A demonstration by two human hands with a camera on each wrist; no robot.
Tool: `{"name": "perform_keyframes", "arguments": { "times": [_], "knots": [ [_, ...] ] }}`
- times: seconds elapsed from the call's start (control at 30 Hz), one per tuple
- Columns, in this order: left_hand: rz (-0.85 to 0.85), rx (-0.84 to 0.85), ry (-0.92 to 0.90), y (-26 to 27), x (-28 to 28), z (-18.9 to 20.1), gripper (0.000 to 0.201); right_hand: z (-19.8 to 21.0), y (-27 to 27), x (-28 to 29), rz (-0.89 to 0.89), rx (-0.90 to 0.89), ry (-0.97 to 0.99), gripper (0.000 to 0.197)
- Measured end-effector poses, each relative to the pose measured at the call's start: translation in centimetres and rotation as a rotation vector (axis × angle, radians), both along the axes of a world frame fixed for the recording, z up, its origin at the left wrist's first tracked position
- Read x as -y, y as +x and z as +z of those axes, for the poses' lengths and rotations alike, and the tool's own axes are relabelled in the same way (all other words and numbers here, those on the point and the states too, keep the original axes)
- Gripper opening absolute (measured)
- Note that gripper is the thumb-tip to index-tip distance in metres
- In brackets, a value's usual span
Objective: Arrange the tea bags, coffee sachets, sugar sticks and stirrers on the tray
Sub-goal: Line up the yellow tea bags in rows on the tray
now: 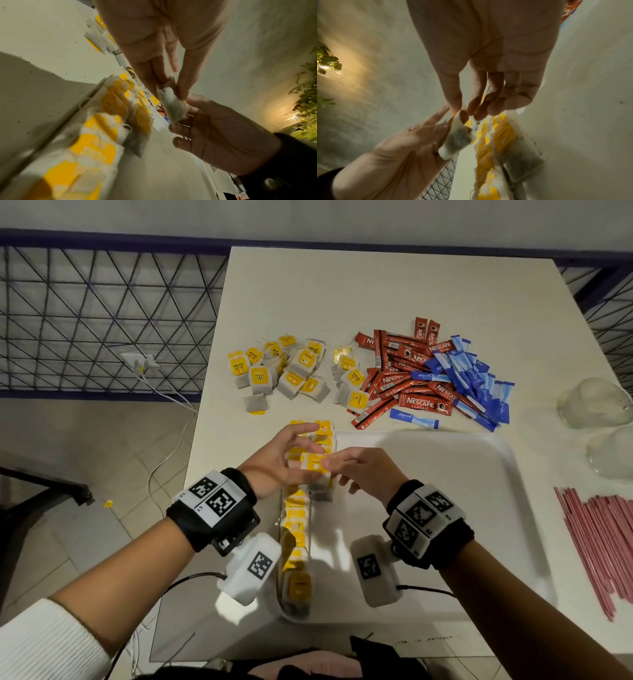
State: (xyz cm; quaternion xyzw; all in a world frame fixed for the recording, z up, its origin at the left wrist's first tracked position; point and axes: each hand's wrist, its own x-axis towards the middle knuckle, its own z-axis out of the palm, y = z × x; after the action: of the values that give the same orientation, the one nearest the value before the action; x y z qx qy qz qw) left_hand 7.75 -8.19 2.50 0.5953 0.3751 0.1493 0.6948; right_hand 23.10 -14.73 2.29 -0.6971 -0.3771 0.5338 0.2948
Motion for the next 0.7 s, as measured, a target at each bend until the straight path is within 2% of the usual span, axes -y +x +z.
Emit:
{"name": "perform_keyframes", "arguments": {
  "times": [0.1, 0.2, 0.3, 0.4, 0.53, 0.7],
  "knots": [
    [0.009, 0.024, -0.012, 0.2, 0.3, -0.1, 0.060, 0.1, 0.3, 0.2, -0.053, -0.072, -0.001, 0.005],
    [0.043, -0.012, 0.014, 0.3, 0.4, -0.6, 0.049, 0.3, 0.6, 0.5, -0.098, -0.145, 0.002, 0.011],
    [0.074, -0.036, -0.046, 0.5, 0.6, -1.2, 0.042, 0.2, 0.8, 0.7, -0.096, -0.190, 0.020, 0.016],
    [0.077, -0.029, -0.104, 0.5, 1.2, -1.7, 0.038, 0.1, 1.1, 0.9, -0.014, -0.168, 0.036, 0.014],
    [0.059, -0.091, -0.124, 0.0, 1.8, -2.3, 0.033, -0.6, 1.2, 1.3, 0.117, -0.029, 0.039, 0.017],
    [0.016, -0.190, -0.076, -0.7, 2.2, -2.5, 0.033, -1.5, 1.0, 1.2, 0.217, -0.024, -0.033, 0.019]
  ]
}}
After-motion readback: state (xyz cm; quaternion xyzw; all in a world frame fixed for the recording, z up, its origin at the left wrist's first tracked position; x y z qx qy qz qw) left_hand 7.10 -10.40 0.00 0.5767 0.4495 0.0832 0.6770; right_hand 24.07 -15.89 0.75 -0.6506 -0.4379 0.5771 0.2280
